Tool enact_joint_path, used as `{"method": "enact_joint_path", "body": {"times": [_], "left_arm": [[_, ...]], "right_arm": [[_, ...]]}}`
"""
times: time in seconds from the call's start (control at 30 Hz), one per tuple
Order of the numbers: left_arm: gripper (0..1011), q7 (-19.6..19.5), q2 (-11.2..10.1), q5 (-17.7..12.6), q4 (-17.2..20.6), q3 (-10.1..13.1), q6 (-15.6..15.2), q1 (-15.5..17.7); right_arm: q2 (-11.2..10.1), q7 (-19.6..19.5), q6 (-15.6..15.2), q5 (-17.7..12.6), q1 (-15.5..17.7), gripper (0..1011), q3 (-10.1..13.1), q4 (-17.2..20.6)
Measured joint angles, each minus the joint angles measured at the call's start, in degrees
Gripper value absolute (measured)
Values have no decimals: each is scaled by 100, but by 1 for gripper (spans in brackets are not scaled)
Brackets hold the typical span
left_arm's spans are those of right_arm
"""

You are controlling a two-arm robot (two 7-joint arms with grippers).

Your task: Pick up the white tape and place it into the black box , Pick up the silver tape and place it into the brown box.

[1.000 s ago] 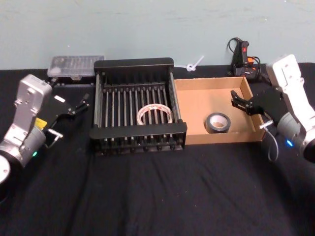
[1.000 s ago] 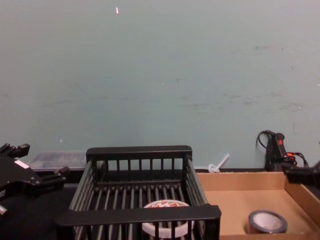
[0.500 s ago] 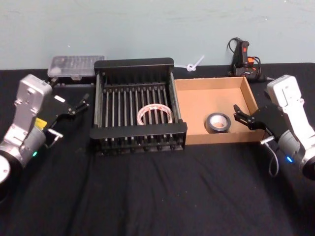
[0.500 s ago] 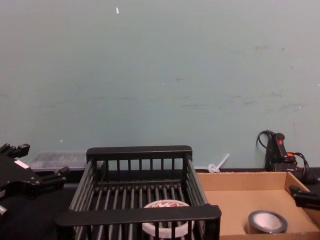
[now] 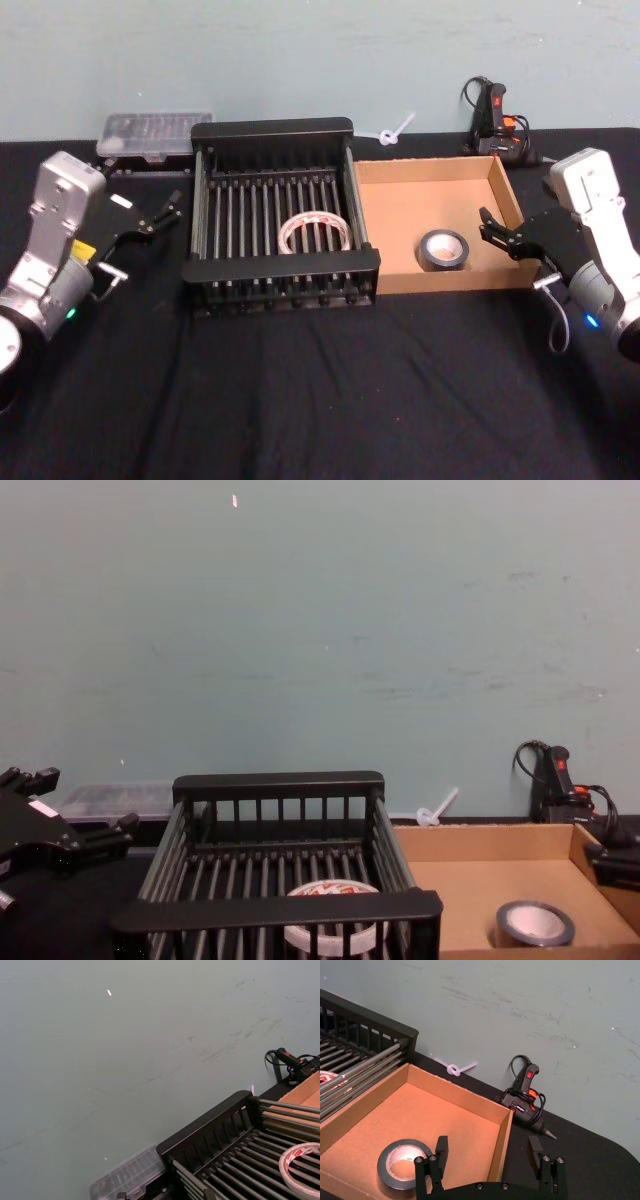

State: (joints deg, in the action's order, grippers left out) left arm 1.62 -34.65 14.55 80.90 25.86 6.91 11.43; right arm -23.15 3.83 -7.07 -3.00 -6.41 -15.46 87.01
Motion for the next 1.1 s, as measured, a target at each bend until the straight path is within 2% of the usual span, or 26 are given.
{"method": "enact_joint_path", "body": {"times": [1.1], "left_arm": [[1001,0,0,0,0,0,0,0]], "right_arm": [[-14,6,-14,-5,-3,1002,-30,1]]}}
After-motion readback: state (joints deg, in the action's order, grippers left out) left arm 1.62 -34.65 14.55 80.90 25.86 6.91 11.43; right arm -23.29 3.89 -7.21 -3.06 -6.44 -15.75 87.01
